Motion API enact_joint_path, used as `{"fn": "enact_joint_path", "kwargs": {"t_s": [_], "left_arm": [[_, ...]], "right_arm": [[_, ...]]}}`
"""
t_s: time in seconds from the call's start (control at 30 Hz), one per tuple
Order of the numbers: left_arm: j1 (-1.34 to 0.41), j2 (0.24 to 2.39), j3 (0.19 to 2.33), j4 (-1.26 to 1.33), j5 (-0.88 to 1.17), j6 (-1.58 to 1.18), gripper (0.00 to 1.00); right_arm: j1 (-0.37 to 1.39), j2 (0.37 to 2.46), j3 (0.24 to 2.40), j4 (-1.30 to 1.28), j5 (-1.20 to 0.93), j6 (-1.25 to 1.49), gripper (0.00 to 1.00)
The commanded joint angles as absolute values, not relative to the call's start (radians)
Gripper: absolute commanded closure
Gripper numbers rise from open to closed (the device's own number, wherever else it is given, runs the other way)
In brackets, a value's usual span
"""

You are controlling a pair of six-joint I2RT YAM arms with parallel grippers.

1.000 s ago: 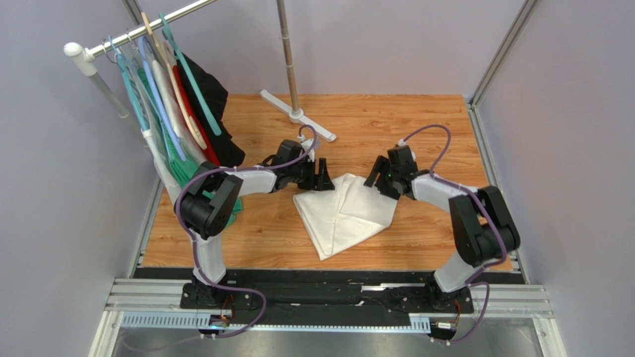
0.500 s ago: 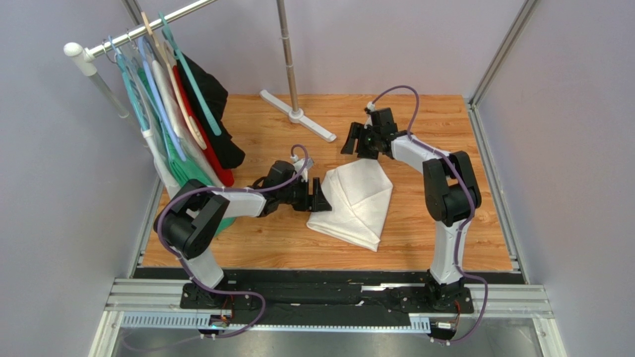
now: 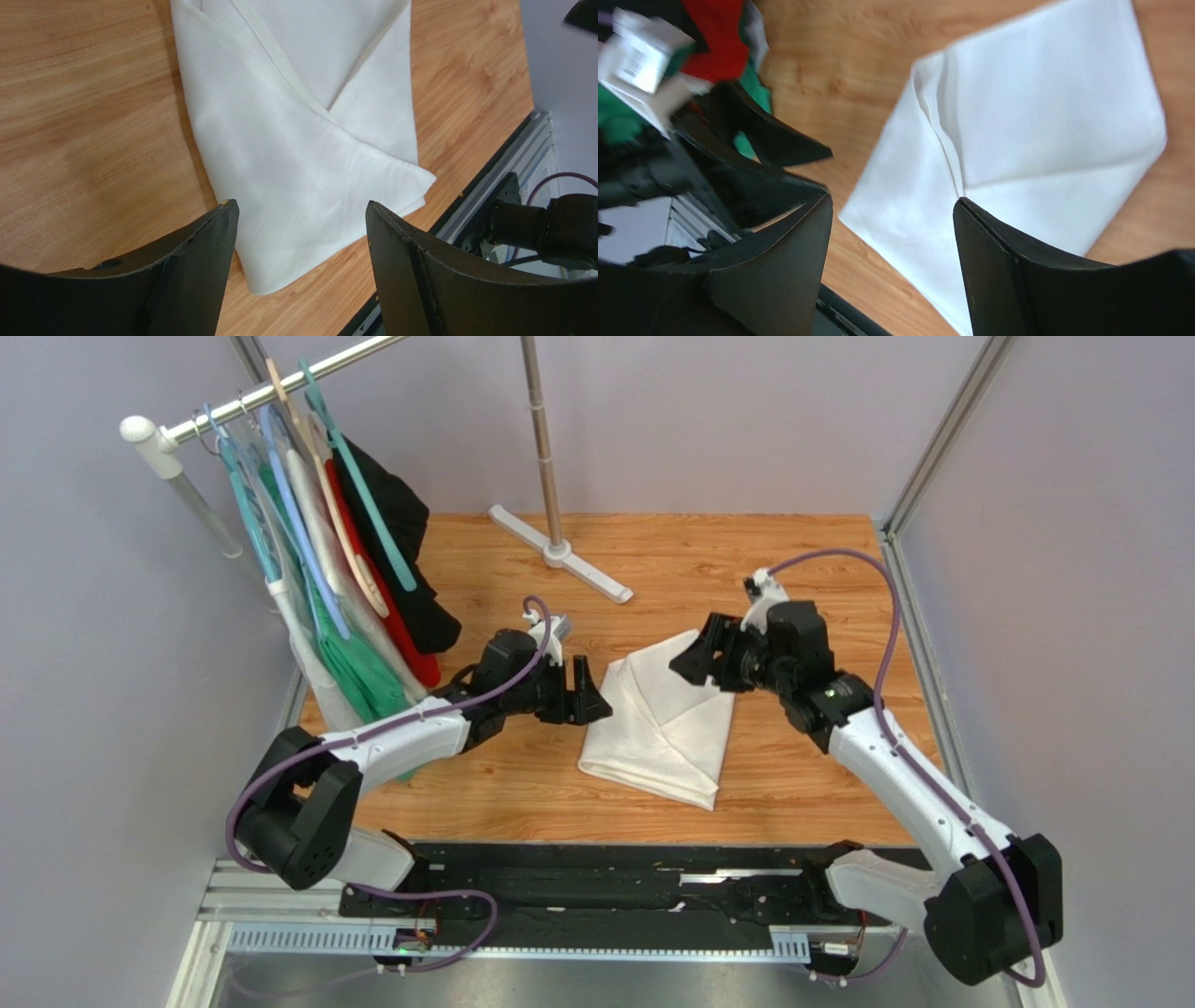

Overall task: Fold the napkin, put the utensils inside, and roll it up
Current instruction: Fold the napkin

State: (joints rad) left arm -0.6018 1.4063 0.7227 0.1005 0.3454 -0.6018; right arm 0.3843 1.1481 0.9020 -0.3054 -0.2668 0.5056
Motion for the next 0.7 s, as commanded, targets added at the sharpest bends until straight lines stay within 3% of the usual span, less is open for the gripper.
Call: {"fn": "enact_joint_path", "kwargs": {"t_s": [0.0, 0.37, 0.67], "left_arm": [[-0.598, 1.423, 0.768, 0.031, 0.31, -0.551, 0.24], [-0.6, 1.443, 0.764, 0.068, 0.327, -0.578, 0.24], [-0.598, 1.437, 0.775, 0.049, 0.321, -0.566, 0.24]], "right_arm": [[0.431, 1.095, 0.72, -0.376, -0.216, 0.598, 0.32], [0.443, 1.078, 0.525, -0.397, -0.176, 0.627, 0.4], [0.454, 1.085, 0.497, -0.385, -0.202, 0.621, 0.48]]}}
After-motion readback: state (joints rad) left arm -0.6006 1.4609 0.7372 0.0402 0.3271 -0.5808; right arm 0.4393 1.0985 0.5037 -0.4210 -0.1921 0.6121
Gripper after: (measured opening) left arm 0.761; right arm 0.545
